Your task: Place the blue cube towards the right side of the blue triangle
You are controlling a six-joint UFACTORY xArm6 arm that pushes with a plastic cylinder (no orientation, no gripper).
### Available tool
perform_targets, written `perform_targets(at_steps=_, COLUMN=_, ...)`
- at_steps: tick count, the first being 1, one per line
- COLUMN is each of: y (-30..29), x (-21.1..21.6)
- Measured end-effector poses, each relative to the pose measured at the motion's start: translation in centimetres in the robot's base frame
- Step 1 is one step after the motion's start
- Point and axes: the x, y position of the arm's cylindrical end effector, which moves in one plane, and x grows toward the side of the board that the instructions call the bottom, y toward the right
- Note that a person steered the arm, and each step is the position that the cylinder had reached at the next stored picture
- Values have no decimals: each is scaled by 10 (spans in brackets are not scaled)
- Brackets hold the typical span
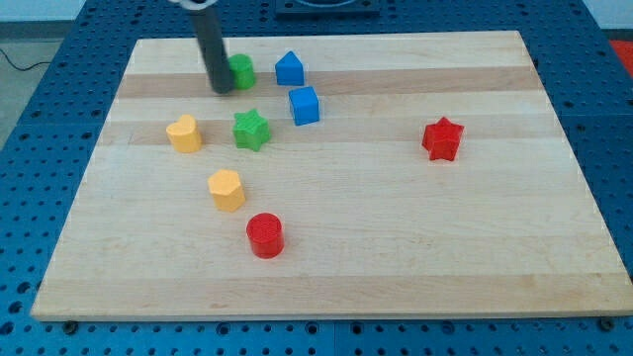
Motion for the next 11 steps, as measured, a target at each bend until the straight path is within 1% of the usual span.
perform_targets(at_steps=1, y=29, x=-7)
perform_targets(at_steps=2, y=14, x=-3)
perform_targets(at_steps=3, y=10, x=14)
perform_targets(at_steps=5, y=21, x=74)
perform_targets(at_steps=7, y=142, x=70)
perform_targets(at_steps=8, y=186, x=50)
perform_targets(at_steps=9, y=200, x=28)
perform_targets(at_steps=11, y=193, x=91)
